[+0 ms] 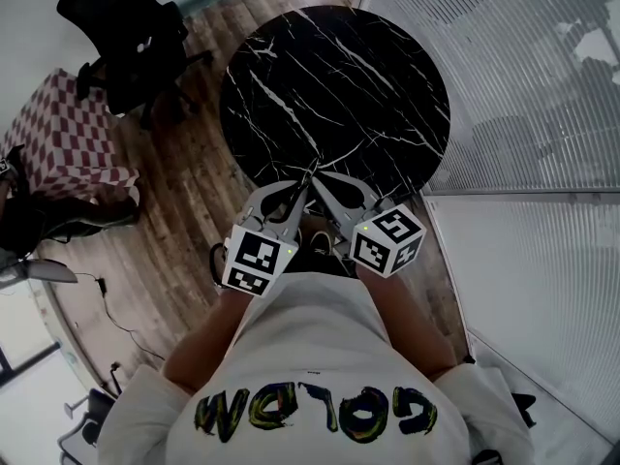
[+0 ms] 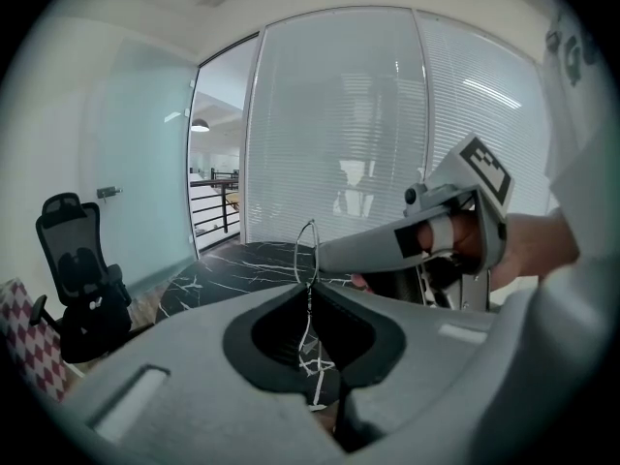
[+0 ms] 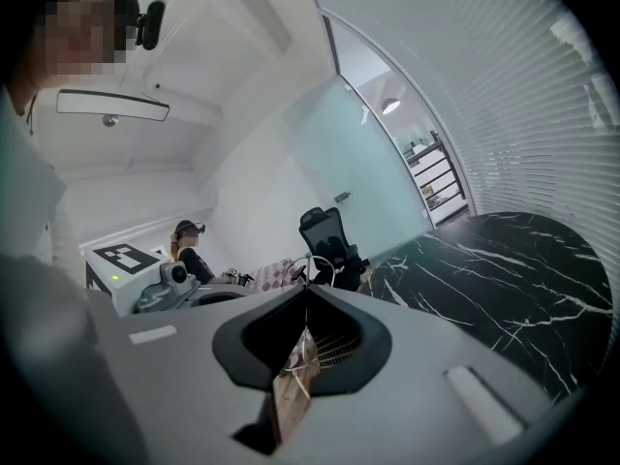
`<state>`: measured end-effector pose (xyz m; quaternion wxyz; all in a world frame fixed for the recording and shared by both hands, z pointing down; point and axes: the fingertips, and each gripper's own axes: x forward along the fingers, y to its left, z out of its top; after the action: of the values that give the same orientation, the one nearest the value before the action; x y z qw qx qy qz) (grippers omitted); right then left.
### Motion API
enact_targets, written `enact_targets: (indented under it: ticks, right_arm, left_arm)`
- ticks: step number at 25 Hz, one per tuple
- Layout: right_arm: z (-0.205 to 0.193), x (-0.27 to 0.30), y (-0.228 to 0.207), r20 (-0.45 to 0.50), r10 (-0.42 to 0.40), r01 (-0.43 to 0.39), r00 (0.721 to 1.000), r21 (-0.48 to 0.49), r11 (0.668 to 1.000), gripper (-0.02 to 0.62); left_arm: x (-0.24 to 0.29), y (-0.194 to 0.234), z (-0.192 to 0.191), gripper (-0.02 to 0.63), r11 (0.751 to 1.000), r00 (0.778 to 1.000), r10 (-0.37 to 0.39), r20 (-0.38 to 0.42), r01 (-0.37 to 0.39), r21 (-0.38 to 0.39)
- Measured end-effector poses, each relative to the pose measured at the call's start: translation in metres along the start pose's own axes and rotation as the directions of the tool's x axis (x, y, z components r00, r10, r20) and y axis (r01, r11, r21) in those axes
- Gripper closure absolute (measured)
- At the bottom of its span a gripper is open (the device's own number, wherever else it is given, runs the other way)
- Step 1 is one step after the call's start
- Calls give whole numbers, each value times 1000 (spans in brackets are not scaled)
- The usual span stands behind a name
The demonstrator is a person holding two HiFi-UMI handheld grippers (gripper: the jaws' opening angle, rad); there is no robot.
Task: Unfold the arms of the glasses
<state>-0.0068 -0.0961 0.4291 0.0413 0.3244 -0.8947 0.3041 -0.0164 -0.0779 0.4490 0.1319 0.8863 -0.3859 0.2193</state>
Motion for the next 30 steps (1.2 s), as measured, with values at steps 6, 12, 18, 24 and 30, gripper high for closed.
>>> enact_targets:
  ticks: [6,12,18,24,30]
  right_arm:
    - [-3,1,-3,-19,13,-13,1000,-3,1000,589]
    - [-6,0,-7,-55,17,-18,998,-23,1000,589]
    - [-13,-3,-15,-111,2,-10,994,-73,997,589]
    - [-18,0,-15,-108,-39,28,993,-106,994,577]
    - [-27,6,-12,-139,-65,45,988,-141,989,557]
  left_arm:
    - [2,3,-3,588,1000,1000,-1,-16,1,17]
    - [3,6,-5,589,999,999,0,-48,2,44]
    - [5,6,-10,590,995,995,-19,-99,28,95]
    - [6,5,-15,591,996,989,10,-146,4,91]
    - [7,3,-12,591,996,988,12,-151,2,91]
